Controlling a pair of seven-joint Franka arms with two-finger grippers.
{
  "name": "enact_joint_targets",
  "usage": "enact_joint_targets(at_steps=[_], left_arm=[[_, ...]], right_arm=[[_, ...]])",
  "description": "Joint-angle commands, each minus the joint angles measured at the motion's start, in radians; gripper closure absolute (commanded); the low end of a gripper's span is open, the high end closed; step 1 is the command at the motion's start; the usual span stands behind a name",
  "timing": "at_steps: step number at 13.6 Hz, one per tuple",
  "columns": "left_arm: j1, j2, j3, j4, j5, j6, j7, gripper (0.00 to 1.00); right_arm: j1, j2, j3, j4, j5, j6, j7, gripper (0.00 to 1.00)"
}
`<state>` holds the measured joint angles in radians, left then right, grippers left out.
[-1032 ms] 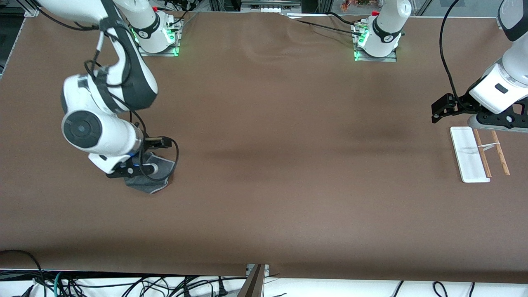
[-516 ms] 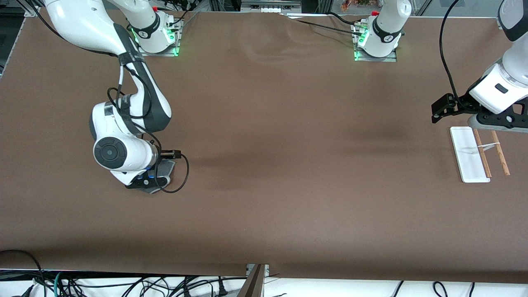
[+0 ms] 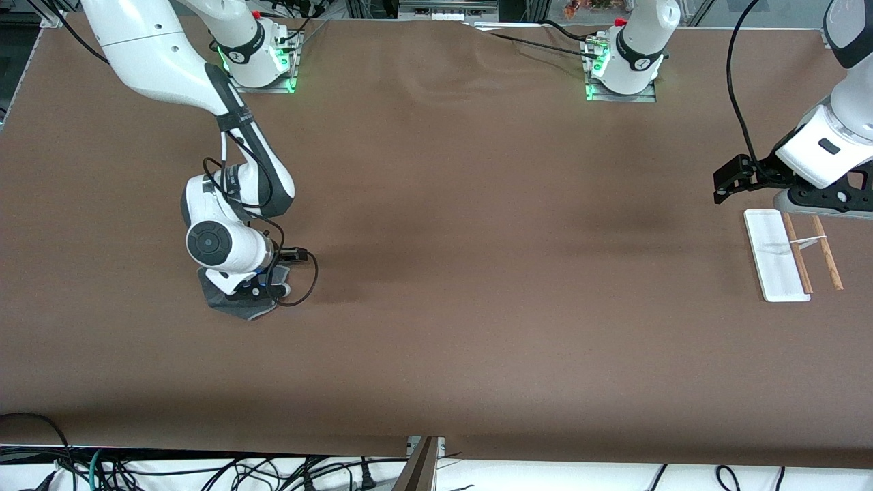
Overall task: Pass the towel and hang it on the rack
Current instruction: 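Move the right gripper down over the grey towel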
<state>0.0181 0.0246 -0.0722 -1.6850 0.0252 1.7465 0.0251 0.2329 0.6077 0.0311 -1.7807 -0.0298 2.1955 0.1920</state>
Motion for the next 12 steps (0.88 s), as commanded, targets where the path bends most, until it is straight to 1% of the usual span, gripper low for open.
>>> enact_joint_targets(at_steps=[1, 8, 9, 10, 11, 12], left_arm=[[0.005, 0.006, 0.000, 0.019, -0.007, -0.018, 0.026, 0.00], [0.005, 0.006, 0.000, 0.019, -0.007, -0.018, 0.024, 0.00], [0.005, 0.006, 0.000, 0.019, -0.007, -0.018, 0.024, 0.00], [0.005, 0.006, 0.000, 0.019, -0.007, -0.018, 0.024, 0.00], [0.005, 0.006, 0.000, 0.019, -0.007, -0.018, 0.024, 0.00], [0.005, 0.006, 0.000, 0.019, -0.007, -0.018, 0.024, 0.00]], right_arm=[[-0.007, -0.034, 0.004, -0.075, 0.011, 0.075, 0.007, 0.00], [-0.012, -0.011, 0.001, -0.074, 0.007, 0.158, 0.003, 0.00], [-0.010, -0.002, 0.001, -0.075, 0.007, 0.170, 0.003, 0.02], [-0.010, 0.003, 0.001, -0.077, 0.007, 0.178, 0.003, 0.08], [-0.010, 0.004, 0.001, -0.083, 0.007, 0.184, 0.003, 0.13], [-0.010, 0.004, 0.001, -0.088, 0.007, 0.185, 0.003, 0.14]])
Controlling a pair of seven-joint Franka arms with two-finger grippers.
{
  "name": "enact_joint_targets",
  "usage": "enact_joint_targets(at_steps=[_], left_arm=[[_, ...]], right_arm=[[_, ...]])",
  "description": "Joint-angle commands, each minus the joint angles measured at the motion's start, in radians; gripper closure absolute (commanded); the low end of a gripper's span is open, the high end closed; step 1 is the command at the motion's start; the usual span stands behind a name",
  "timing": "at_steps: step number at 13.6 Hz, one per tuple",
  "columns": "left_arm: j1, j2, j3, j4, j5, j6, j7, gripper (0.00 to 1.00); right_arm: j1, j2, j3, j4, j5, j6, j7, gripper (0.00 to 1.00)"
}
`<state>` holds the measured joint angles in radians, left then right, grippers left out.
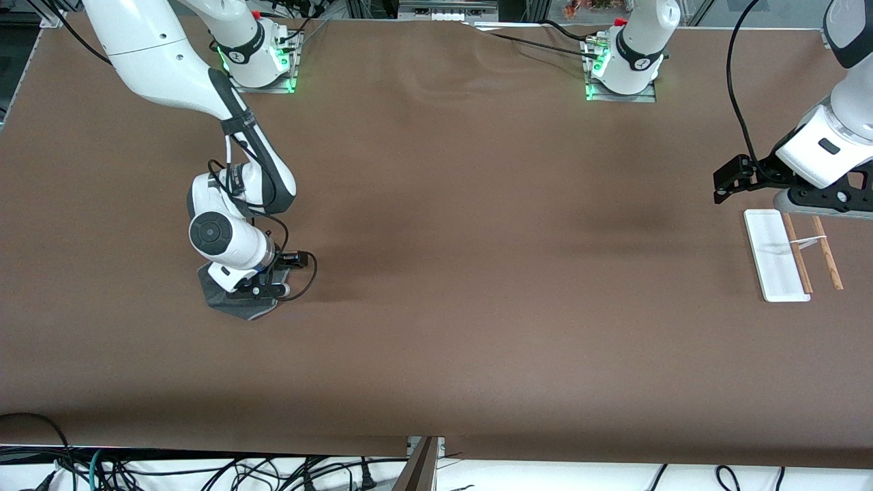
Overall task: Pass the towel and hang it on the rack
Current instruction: 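Close the right gripper on the towel edge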
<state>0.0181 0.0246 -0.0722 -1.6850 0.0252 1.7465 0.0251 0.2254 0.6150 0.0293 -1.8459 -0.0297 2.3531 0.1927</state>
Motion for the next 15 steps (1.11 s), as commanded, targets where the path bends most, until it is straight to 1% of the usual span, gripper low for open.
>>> enact_joint_targets(at_steps=[1, 2, 3, 7, 8, 10, 12, 15], left_arm=[[0.005, 0.006, 0.000, 0.019, -0.007, -0.018, 0.024, 0.00], [0.005, 0.006, 0.000, 0.019, -0.007, -0.018, 0.024, 0.00], [0.005, 0.006, 0.000, 0.019, -0.007, -0.018, 0.024, 0.00], [0.005, 0.006, 0.000, 0.019, -0.007, -0.018, 0.024, 0.00], [0.005, 0.006, 0.000, 0.019, -0.007, -0.018, 0.024, 0.00], [0.005, 0.006, 0.000, 0.019, -0.007, -0.018, 0.024, 0.00], [0.005, 0.006, 0.000, 0.019, -0.007, -0.018, 0.024, 0.00], [0.005, 0.006, 0.000, 0.019, -0.007, -0.018, 0.024, 0.00]], right_arm=[[-0.003, 0.002, 0.003, -0.026, 0.007, 0.038, 0.002, 0.14], [-0.003, 0.005, 0.003, -0.033, 0.007, 0.051, 0.002, 0.18], [-0.003, 0.008, 0.001, -0.039, 0.007, 0.060, 0.002, 0.25], [-0.003, 0.008, 0.000, -0.039, 0.007, 0.057, 0.002, 0.71], [-0.004, 0.006, 0.000, -0.039, 0.007, 0.055, 0.002, 0.78], [-0.004, -0.003, 0.000, -0.038, 0.007, 0.051, 0.004, 0.88], [-0.006, -0.005, 0.000, -0.036, 0.007, 0.051, 0.004, 0.92], [-0.011, -0.023, -0.002, -0.032, 0.007, 0.049, -0.006, 0.96]])
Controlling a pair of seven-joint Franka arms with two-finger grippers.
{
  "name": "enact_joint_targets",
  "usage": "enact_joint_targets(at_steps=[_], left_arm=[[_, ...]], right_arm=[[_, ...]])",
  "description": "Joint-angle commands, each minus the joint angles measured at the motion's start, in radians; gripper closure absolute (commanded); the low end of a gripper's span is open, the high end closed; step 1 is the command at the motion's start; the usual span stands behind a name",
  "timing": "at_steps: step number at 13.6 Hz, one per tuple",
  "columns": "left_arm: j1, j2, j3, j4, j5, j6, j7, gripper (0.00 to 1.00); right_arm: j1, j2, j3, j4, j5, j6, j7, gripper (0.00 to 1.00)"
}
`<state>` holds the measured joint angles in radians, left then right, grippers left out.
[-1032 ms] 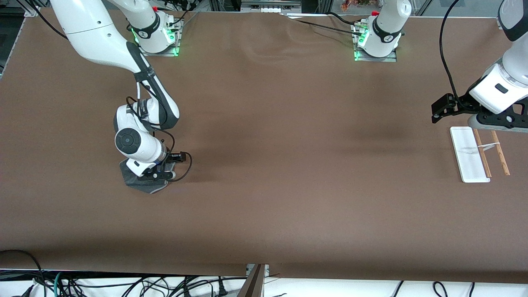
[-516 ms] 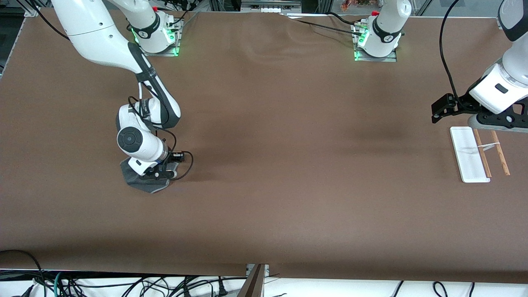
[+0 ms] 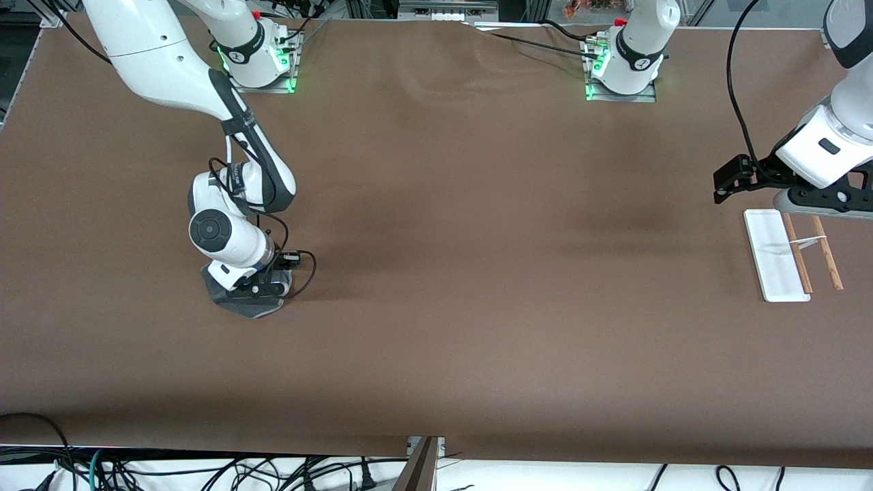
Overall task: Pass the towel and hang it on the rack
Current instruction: 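Close the right gripper on the towel edge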
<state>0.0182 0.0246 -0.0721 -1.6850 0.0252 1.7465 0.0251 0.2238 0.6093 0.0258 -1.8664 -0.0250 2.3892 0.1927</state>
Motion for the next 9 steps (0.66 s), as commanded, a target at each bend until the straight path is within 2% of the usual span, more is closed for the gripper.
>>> enact_joint_targets(at_steps=[1, 5, 7, 9], left_arm=[[0.005, 0.006, 0.000, 0.019, -0.007, -0.018, 0.026, 0.00], [0.005, 0.006, 0.002, 0.019, -0.007, -0.018, 0.024, 0.00], [0.005, 0.006, 0.002, 0.019, -0.007, -0.019, 0.024, 0.00], [0.006, 0.006, 0.002, 0.019, -0.007, -0.025, 0.024, 0.00]], right_arm=[[-0.009, -0.040, 0.002, -0.010, 0.002, 0.004, -0.009, 0.97], [-0.009, -0.120, 0.009, 0.088, 0.008, -0.170, -0.007, 0.99], [-0.007, -0.134, 0.017, 0.218, 0.008, -0.336, -0.010, 0.99], [-0.006, -0.134, 0.090, 0.384, 0.008, -0.480, -0.009, 0.99]])
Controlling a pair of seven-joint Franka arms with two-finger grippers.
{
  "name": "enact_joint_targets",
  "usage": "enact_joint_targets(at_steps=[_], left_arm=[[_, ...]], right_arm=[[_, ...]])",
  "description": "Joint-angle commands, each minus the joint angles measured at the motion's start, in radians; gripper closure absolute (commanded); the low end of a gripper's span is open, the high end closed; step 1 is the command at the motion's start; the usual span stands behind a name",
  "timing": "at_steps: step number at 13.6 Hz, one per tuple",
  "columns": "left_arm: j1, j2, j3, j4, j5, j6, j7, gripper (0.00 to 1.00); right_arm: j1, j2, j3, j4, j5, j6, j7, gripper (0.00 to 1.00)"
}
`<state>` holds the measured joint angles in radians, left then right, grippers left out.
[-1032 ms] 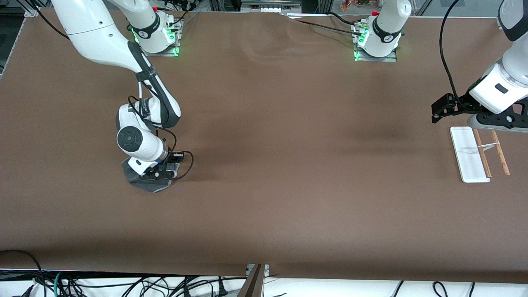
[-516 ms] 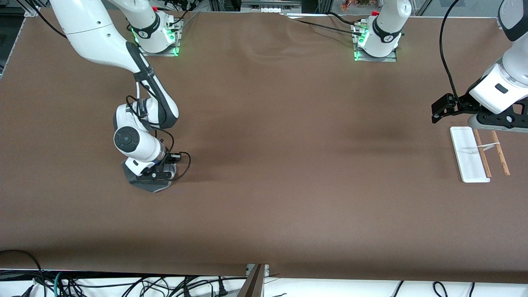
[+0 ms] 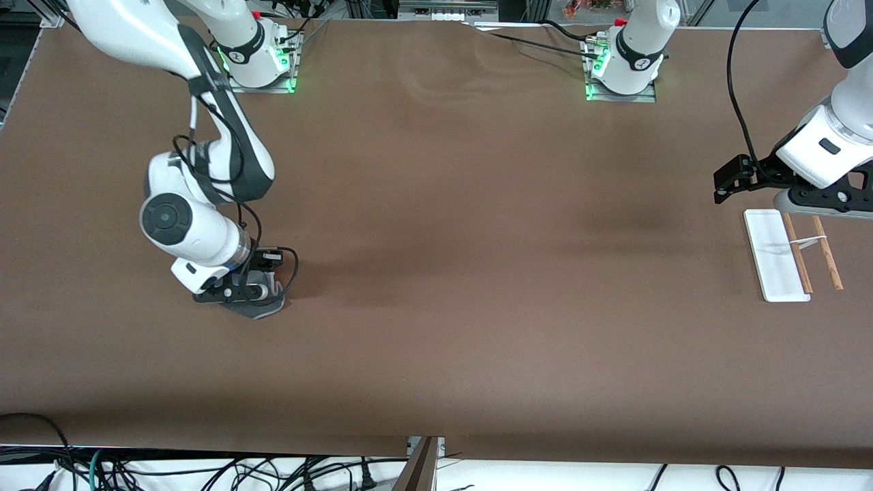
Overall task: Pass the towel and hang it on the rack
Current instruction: 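Lift the towel with the right gripper while the left gripper approaches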
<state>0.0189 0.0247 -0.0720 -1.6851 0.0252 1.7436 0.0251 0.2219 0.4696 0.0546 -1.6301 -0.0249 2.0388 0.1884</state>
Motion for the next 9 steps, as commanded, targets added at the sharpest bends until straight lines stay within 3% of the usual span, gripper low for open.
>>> enact_joint_targets(at_steps=[1, 9], left_arm=[[0.009, 0.006, 0.001, 0.019, -0.007, -0.024, 0.024, 0.00], [0.044, 0.084, -0.003, 0.030, -0.034, -0.151, 0.029, 0.00]], right_arm=[[0.007, 0.006, 0.073, 0.203, 0.008, -0.176, -0.001, 0.99], [0.099, 0.009, 0.238, 0.375, 0.003, -0.152, 0.006, 0.99]])
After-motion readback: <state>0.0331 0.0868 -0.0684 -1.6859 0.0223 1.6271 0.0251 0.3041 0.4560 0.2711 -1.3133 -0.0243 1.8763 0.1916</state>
